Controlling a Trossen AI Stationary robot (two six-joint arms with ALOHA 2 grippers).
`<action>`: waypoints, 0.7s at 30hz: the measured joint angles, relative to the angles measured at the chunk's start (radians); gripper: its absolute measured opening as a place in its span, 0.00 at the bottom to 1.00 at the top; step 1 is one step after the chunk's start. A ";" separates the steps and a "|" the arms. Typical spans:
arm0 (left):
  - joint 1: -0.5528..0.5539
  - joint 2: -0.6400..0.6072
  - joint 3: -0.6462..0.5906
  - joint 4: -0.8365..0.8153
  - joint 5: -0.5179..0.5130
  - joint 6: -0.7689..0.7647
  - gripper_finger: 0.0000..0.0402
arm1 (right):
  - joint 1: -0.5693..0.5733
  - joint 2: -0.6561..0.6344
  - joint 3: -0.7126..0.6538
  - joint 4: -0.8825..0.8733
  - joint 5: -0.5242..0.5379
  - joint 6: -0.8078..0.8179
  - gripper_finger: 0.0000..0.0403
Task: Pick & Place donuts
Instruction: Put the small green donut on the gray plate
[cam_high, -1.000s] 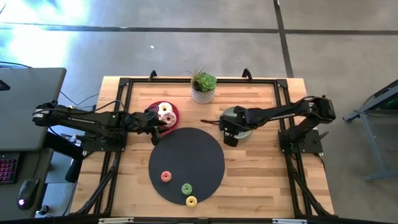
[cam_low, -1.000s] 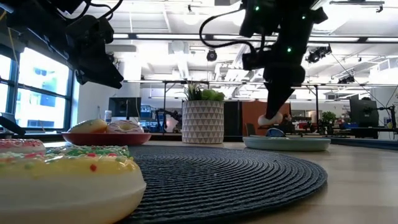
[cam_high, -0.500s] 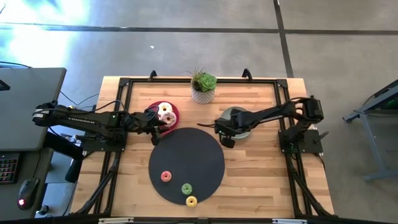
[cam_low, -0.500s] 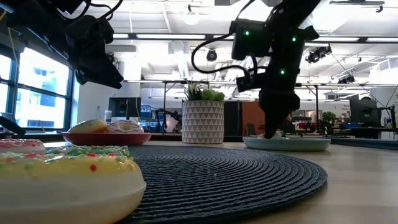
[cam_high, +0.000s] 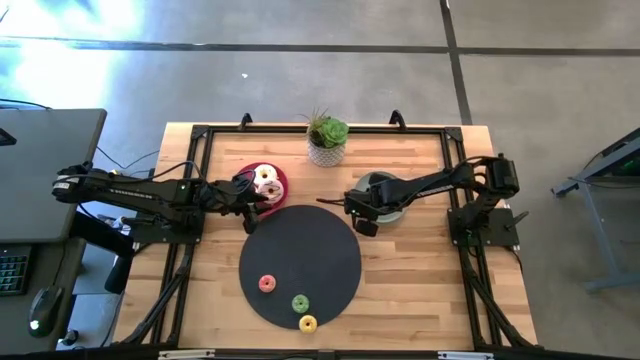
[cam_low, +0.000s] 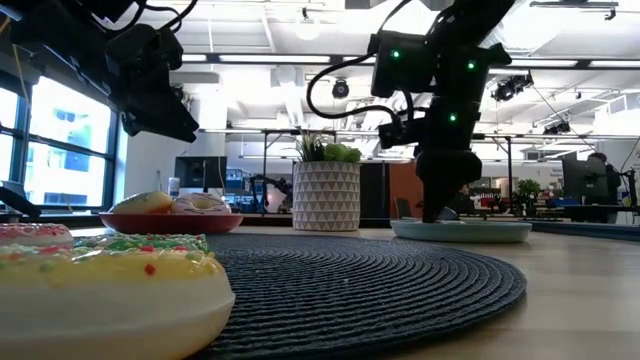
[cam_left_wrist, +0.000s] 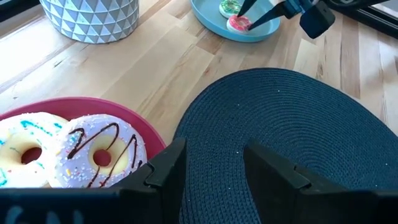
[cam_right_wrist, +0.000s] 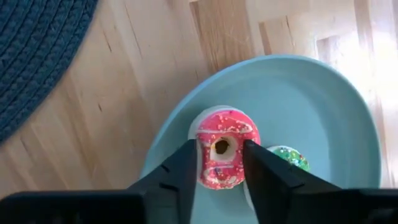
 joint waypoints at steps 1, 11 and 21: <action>0.000 0.000 0.000 0.000 0.000 0.000 0.38 | 0.002 0.000 0.004 -0.007 -0.007 -0.007 0.33; 0.000 0.000 0.000 0.001 -0.001 0.000 0.38 | 0.115 -0.002 0.186 0.015 -0.051 -0.088 0.44; 0.000 0.000 0.000 0.001 -0.001 -0.001 0.38 | 0.254 0.109 0.169 0.643 -0.366 -0.171 0.42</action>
